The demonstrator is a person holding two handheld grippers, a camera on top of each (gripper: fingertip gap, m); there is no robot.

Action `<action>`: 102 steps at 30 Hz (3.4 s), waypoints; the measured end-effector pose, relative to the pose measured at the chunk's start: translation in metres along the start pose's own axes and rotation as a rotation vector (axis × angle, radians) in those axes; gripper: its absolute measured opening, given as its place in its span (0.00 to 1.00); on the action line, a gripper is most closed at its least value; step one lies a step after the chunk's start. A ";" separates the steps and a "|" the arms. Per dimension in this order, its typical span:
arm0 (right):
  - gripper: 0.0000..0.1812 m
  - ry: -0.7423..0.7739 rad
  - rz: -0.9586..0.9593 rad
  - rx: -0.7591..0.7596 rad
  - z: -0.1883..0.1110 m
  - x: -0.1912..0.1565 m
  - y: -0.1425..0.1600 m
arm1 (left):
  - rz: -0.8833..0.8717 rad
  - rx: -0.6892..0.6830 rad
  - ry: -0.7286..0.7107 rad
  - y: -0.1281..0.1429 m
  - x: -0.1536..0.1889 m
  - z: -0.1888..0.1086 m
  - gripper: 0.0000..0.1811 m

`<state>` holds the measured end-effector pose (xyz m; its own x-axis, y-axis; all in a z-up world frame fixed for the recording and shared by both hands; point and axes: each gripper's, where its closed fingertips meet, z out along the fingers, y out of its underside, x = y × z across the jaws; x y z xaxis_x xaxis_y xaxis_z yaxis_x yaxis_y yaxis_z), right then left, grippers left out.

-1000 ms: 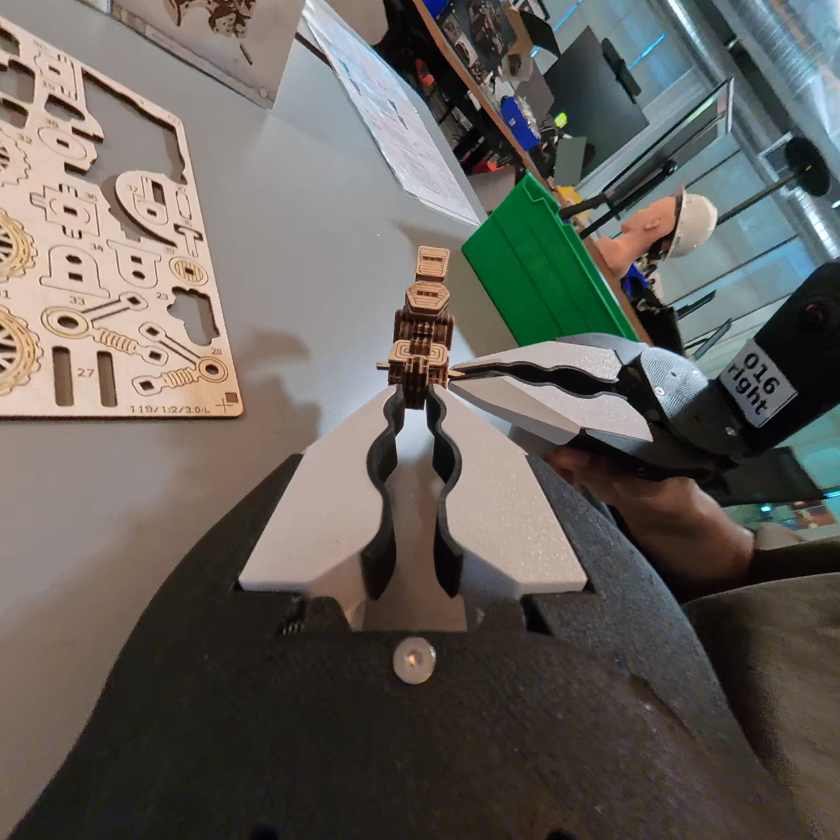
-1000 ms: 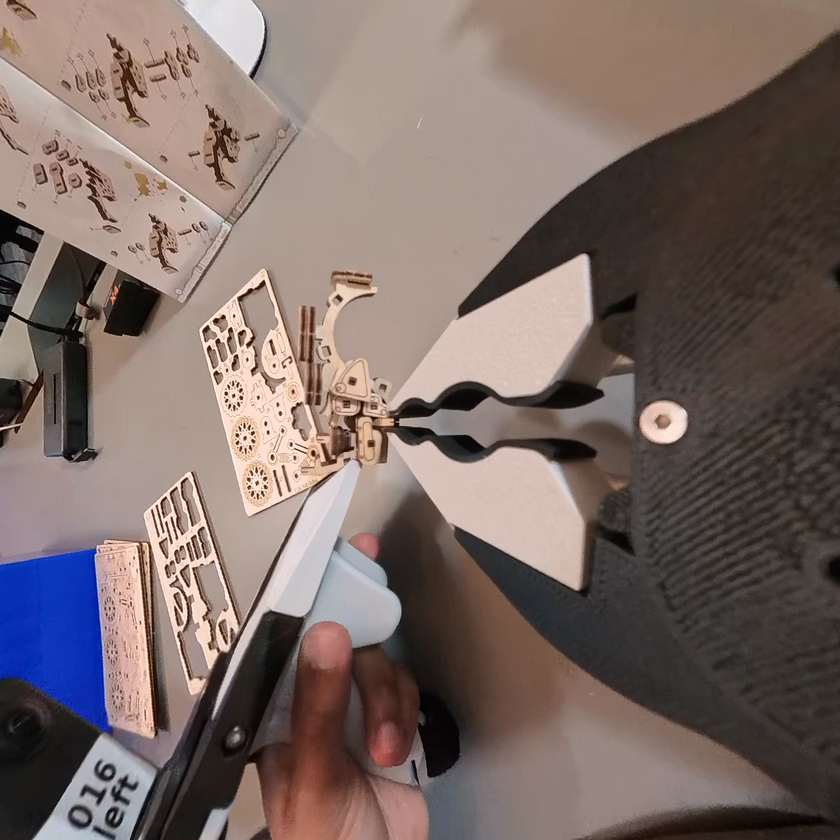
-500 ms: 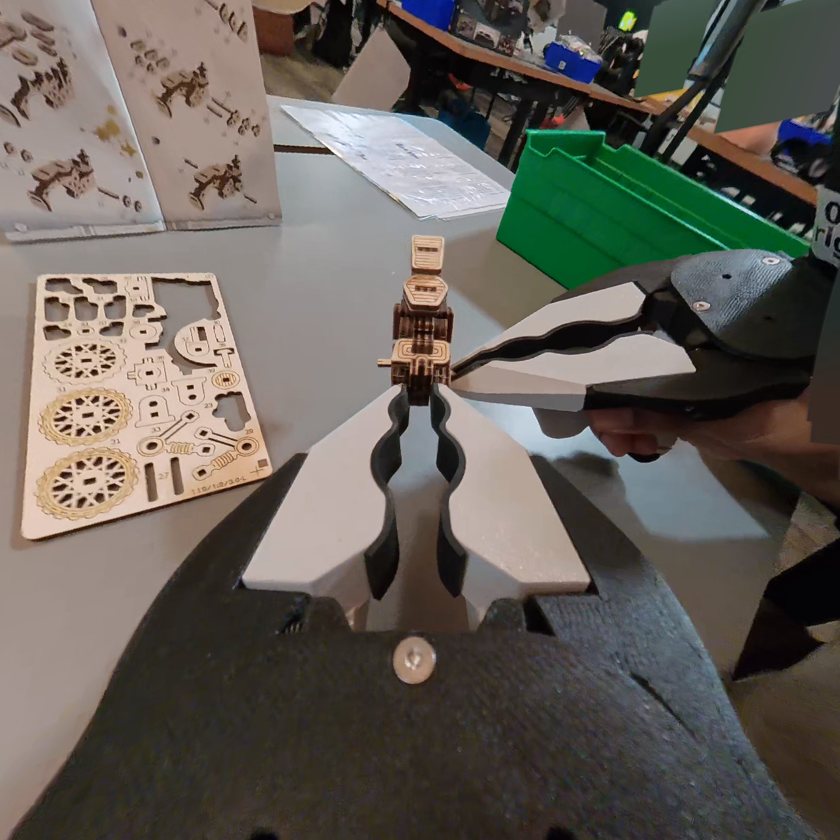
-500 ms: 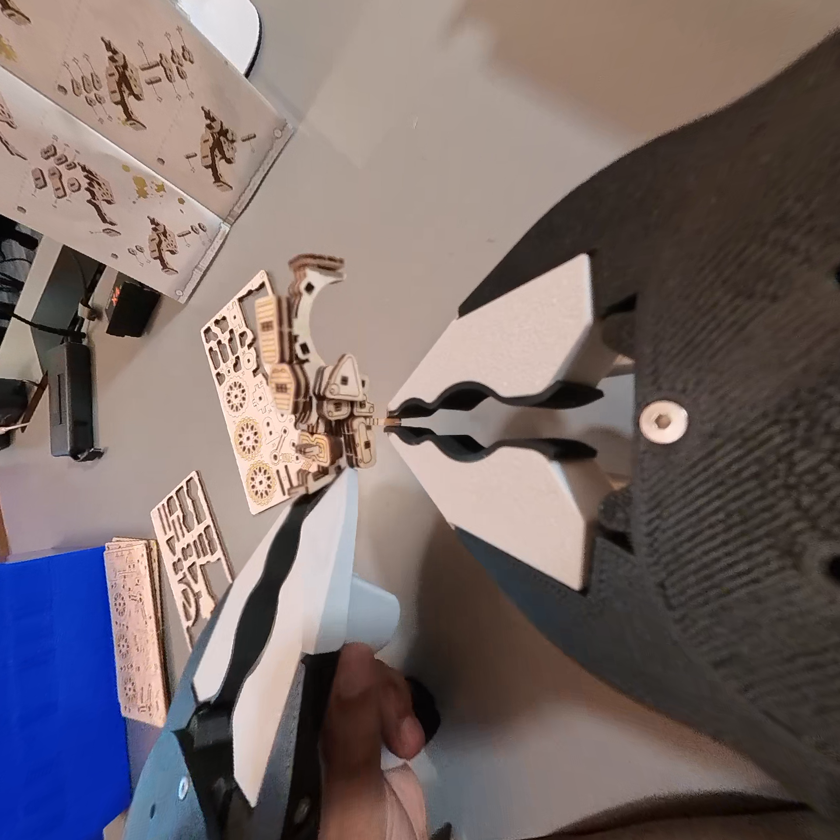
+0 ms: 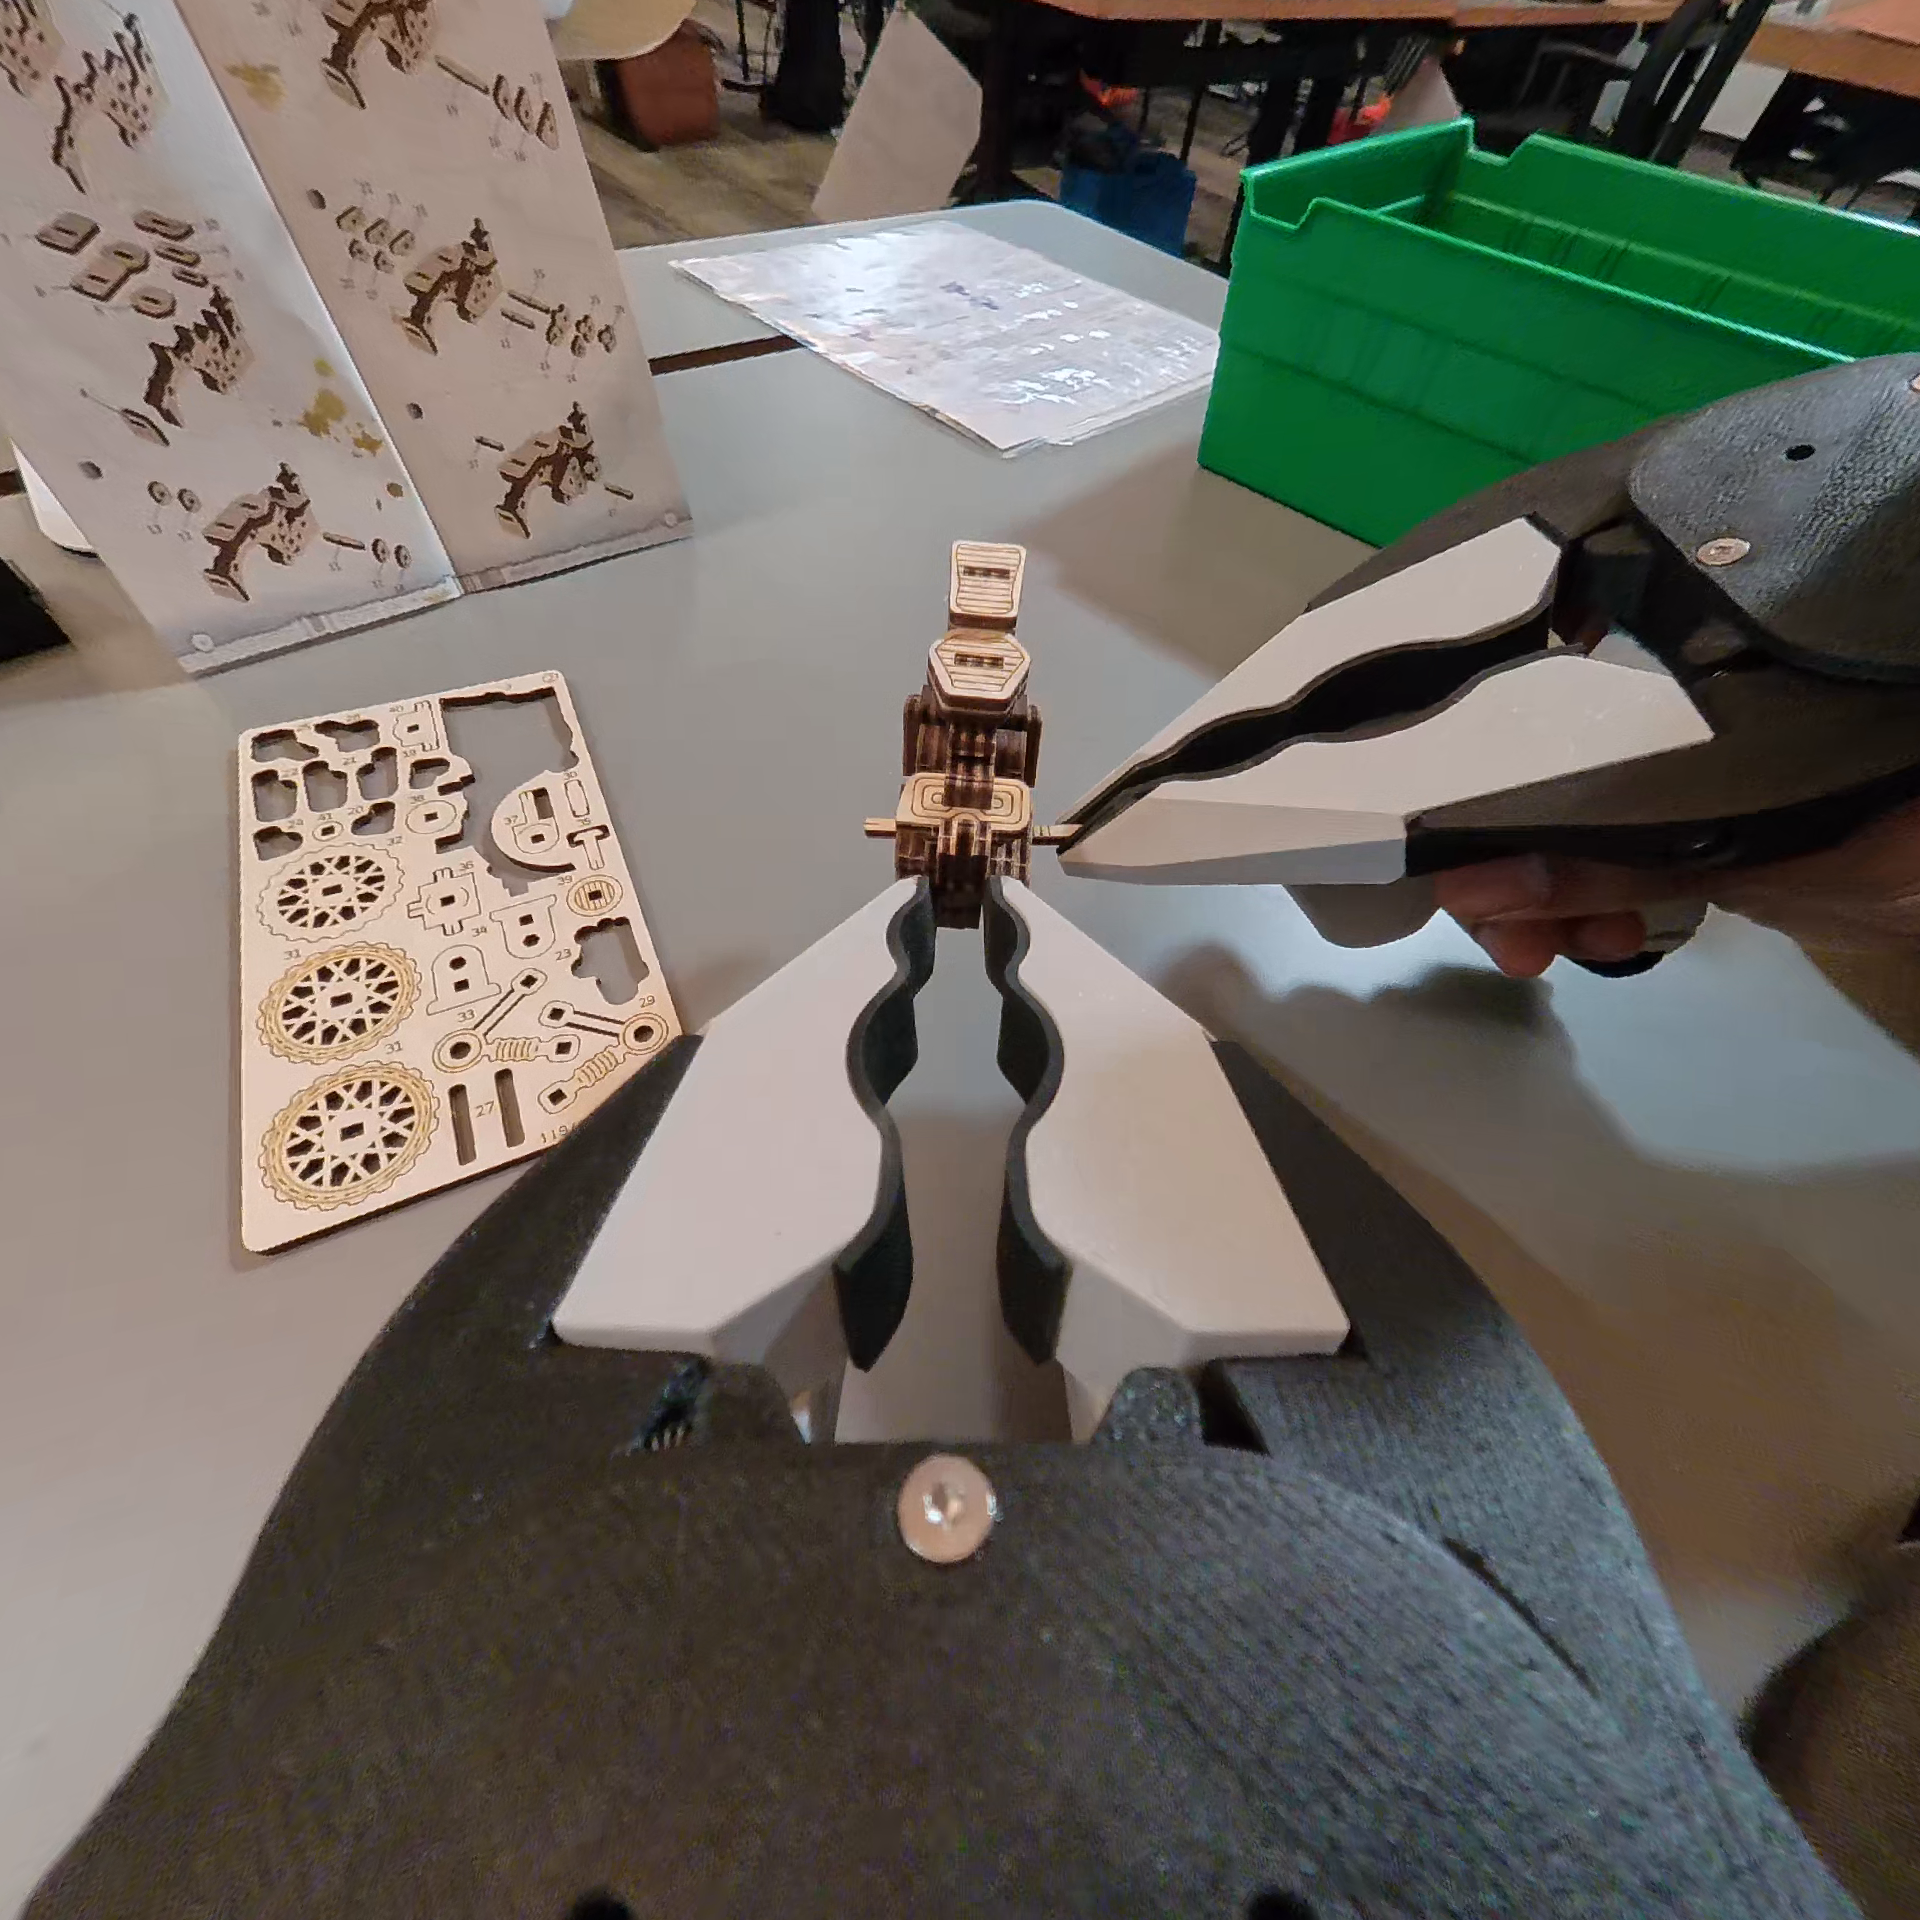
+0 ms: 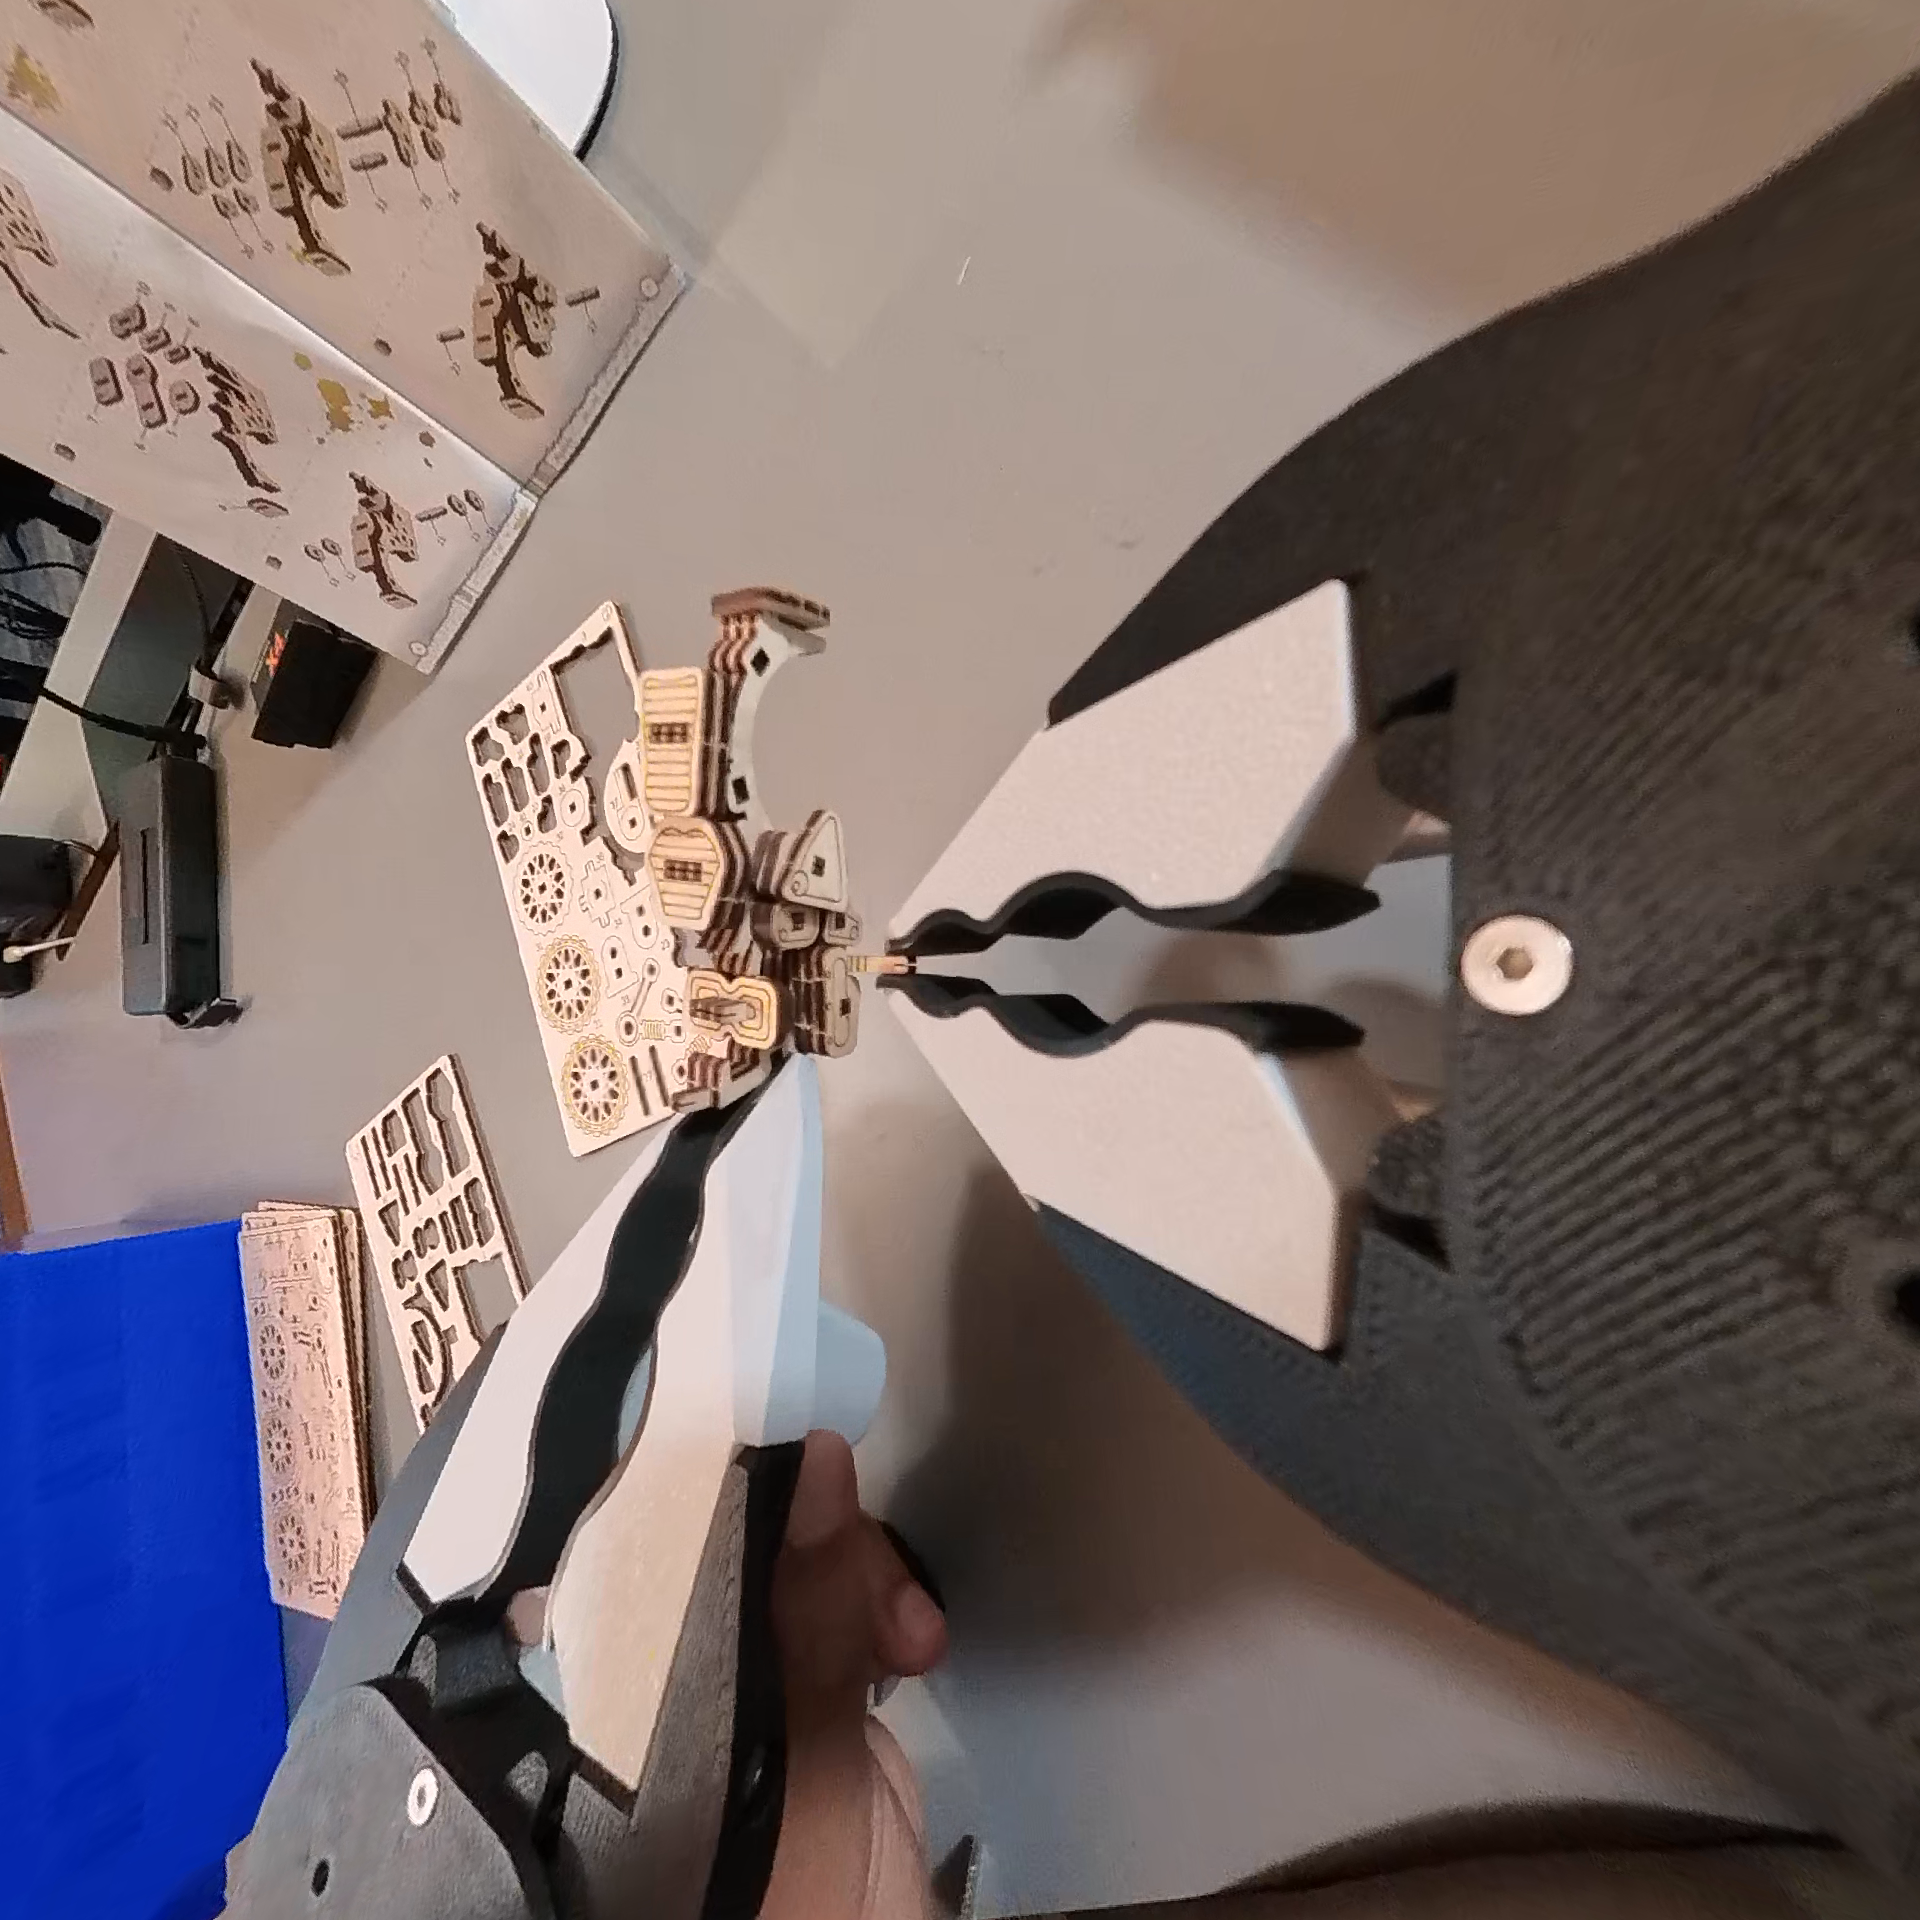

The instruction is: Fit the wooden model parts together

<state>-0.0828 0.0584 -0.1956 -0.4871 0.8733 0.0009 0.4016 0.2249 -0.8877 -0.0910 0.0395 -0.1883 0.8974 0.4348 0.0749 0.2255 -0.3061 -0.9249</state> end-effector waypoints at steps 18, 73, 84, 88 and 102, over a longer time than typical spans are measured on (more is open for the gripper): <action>0.00 -0.065 -0.155 -0.207 0.007 -0.003 0.044 | -0.592 0.046 0.191 0.005 -0.027 -0.004 0.03; 0.01 -0.240 0.051 0.078 -0.009 -0.013 -0.003 | -0.426 -0.170 0.161 0.031 -0.023 -0.006 0.22; 0.01 -0.448 0.195 0.108 -0.018 -0.030 -0.009 | -0.270 0.002 0.436 -0.005 0.032 -0.019 0.11; 0.01 -0.489 0.142 0.138 -0.025 -0.037 -0.013 | -0.462 0.046 0.611 -0.020 0.035 -0.030 0.01; 0.01 -0.603 0.151 0.241 -0.041 -0.051 -0.031 | -0.514 0.069 0.755 -0.029 0.046 -0.043 0.02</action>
<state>-0.0387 0.0248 -0.1492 -0.8157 0.4774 -0.3267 0.3487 -0.0449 -0.9362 -0.0398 0.0321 -0.1422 0.7076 -0.1736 0.6850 0.6645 -0.1661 -0.7286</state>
